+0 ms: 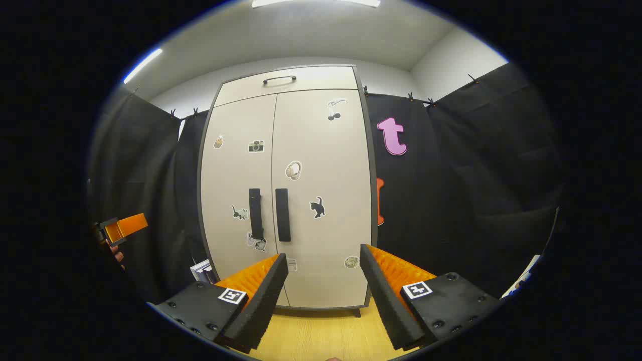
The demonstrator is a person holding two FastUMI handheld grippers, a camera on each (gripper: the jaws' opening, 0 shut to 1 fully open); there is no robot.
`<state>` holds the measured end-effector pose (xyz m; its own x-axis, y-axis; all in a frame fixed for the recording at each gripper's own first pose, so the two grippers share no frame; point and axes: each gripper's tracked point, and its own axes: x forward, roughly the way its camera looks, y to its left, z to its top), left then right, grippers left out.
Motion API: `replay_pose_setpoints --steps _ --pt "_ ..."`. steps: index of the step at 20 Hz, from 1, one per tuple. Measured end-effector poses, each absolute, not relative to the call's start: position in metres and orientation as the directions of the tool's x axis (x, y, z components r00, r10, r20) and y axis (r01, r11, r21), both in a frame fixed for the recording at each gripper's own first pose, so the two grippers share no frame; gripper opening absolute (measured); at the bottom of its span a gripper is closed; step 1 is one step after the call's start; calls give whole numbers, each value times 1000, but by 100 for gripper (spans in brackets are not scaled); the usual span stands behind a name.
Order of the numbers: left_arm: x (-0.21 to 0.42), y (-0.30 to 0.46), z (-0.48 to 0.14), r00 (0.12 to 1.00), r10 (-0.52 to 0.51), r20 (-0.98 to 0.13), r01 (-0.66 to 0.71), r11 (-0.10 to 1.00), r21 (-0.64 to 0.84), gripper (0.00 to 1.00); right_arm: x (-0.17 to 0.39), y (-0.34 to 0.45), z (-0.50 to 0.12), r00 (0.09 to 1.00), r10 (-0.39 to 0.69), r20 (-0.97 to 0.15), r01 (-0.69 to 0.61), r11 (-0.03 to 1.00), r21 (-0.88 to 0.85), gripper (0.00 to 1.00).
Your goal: Open the right door of the double-door shoe cabinet with the right hand, and open the left door with the left hand.
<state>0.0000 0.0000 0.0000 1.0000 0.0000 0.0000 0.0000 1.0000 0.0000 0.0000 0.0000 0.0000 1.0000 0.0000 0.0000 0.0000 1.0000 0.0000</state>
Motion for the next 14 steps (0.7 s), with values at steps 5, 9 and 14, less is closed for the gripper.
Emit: replay_pose_setpoints --steps 5,9,14 --pt "8 0 0 1000 11 25 -12 999 31 94 17 5 0 1000 11 -3 -11 1000 9 98" --pt "12 -3 -1 1000 8 24 -9 999 31 94 23 4 1 1000 8 8 -8 1000 -1 98" --pt "18 -5 -3 1000 4 23 -5 1000 28 94 26 7 2 1000 15 19 -15 1000 -6 98"
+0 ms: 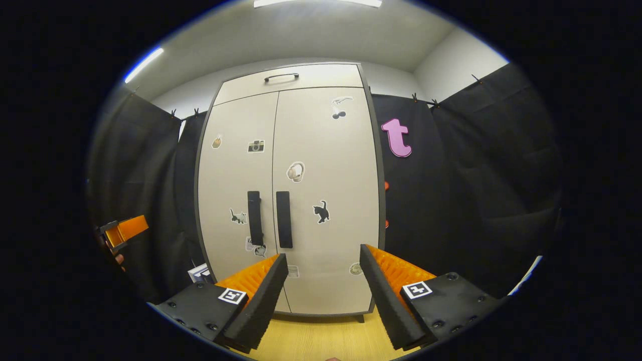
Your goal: Open the right door of the double-door shoe cabinet with the right hand, and open the left door with the left hand.
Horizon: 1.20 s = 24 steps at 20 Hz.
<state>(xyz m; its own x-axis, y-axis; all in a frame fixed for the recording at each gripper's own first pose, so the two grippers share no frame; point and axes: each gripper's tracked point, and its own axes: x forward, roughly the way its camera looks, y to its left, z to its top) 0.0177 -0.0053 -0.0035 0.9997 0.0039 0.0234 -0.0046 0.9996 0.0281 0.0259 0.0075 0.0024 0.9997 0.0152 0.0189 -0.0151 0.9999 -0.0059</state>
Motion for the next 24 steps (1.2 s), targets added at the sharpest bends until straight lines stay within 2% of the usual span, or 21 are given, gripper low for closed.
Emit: replay_pose_setpoints --steps 17,24 --pt "18 -1 -8 1000 12 16 -12 1000 26 94 35 21 0 999 43 17 -42 999 -23 98" --pt "16 10 -14 999 42 1 -42 999 20 94 56 41 20 995 90 48 -88 995 -47 98"
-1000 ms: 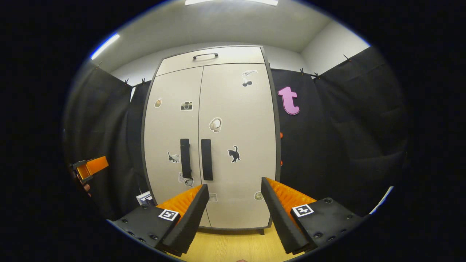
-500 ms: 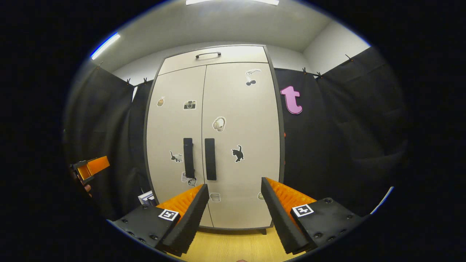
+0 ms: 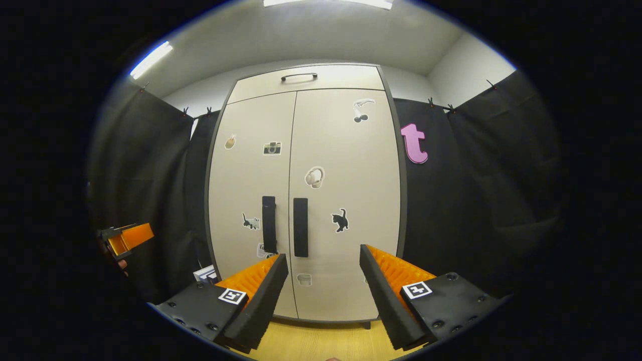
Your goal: Open the right door of the double-door shoe cabinet with the right hand, and open the left door with the left hand.
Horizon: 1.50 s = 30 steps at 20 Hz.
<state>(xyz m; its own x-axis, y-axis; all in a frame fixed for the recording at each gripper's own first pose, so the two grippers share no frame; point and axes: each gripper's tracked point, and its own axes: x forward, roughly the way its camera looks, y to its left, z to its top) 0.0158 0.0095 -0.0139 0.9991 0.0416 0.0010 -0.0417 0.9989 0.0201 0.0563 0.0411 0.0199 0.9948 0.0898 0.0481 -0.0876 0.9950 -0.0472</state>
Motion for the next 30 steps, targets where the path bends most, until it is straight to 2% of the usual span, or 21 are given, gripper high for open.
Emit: replay_pose_setpoints --steps 1,2,3,10,14,15,16,17,19,20,21,22,23,25,27,29,30 --pt "15 11 -15 999 47 -1 -47 999 21 94 62 45 27 993 98 61 -95 994 -49 98" --pt "14 12 -15 999 52 -3 -52 998 20 94 70 50 35 991 108 75 -105 993 -50 93" --pt "12 15 -17 998 58 -6 -58 998 18 94 77 55 42 989 121 85 -117 992 -50 97" --pt "3 34 -21 994 108 -13 -108 994 10 95 154 86 76 977 155 148 -148 987 -62 98" --pt "-4 48 -19 990 144 -4 -143 989 22 94 209 88 62 985 141 95 -139 990 -23 98" --pt "-4 52 -17 988 154 2 -154 988 31 94 219 85 56 988 132 78 -130 991 -20 92" --pt "-6 56 -15 986 165 8 -165 986 38 95 226 84 50 990 125 62 -124 992 -16 92" --pt "-6 59 -14 985 173 13 -173 984 43 95 232 84 43 991 124 48 -123 992 -13 98" --pt "-6 63 -15 983 183 13 -184 982 45 94 241 85 30 992 123 19 -123 992 -16 98" --pt "-5 63 -16 983 183 10 -184 982 44 94 245 86 24 993 120 4 -120 993 -21 92" --pt "-4 63 -16 983 182 8 -182 982 44 94 249 85 19 994 111 -12 -111 994 -25 92" --pt "-3 63 -17 984 180 7 -180 983 44 94 250 82 19 996 93 -4 -93 995 -33 98" --pt "-3 62 -17 984 178 8 -178 983 46 94 249 84 24 996 91 17 -90 995 -46 92" --pt "-1 60 -17 986 167 8 -168 985 44 94 250 82 22 998 64 27 -62 996 -61 94" --pt "1 57 -17 987 158 10 -158 986 43 94 251 83 22 998 48 34 -45 996 -75 87" --pt "-1 56 -17 988 152 13 -152 987 43 94 251 90 20 998 48 40 -45 996 -80 91" --pt "0 56 -17 989 150 15 -150 988 43 94 251 93 19 998 56 43 -52 996 -78 80"
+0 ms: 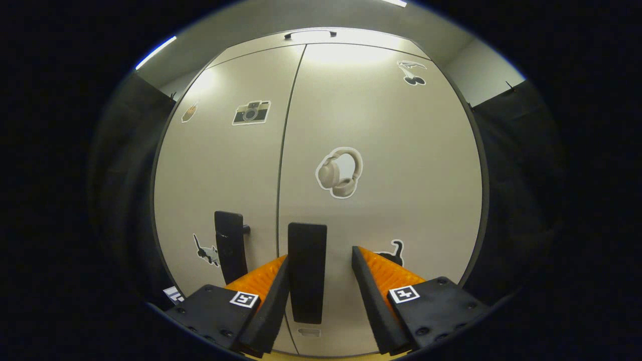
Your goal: Open the right door of the double-door shoe cabinet with the right hand, and open the left door with the left hand.
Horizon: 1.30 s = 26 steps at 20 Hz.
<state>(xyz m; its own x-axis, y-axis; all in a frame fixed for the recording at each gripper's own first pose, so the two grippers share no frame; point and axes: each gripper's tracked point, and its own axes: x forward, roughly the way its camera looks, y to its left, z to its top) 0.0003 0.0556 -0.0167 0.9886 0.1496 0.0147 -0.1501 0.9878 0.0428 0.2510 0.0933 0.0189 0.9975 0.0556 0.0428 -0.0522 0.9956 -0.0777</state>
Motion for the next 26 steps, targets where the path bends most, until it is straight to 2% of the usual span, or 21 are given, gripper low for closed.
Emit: replay_pose_setpoints --steps 2,3,4,6,15,16,18,23,26 --pt "-1 55 -17 989 145 17 -146 988 42 94 250 103 14 996 86 37 -84 994 -63 68" --pt "-1 54 -17 990 141 16 -142 989 39 94 250 103 17 995 93 47 -91 994 -53 51" --pt "-2 53 -17 990 137 13 -137 990 35 94 251 103 13 994 107 24 -106 994 -36 44" --pt "-2 52 -17 991 131 12 -131 991 30 94 250 105 12 992 125 20 -125 992 0 25" --pt "-7 37 -16 995 101 8 -101 995 21 94 234 102 12 980 200 8 -200 980 -20 25" --pt "-8 33 -16 996 94 8 -94 995 16 91 229 102 12 977 214 -1 -214 977 -16 25" --pt "-9 27 -15 997 82 11 -82 997 8 94 214 97 12 969 248 -13 -248 969 -6 25" --pt "-12 11 -17 999 53 1 -53 999 6 94 180 87 12 941 335 -46 -334 942 27 25" --pt "-10 4 -18 999 43 1 -43 999 8 94 163 77 13 935 351 -52 -351 936 18 25"
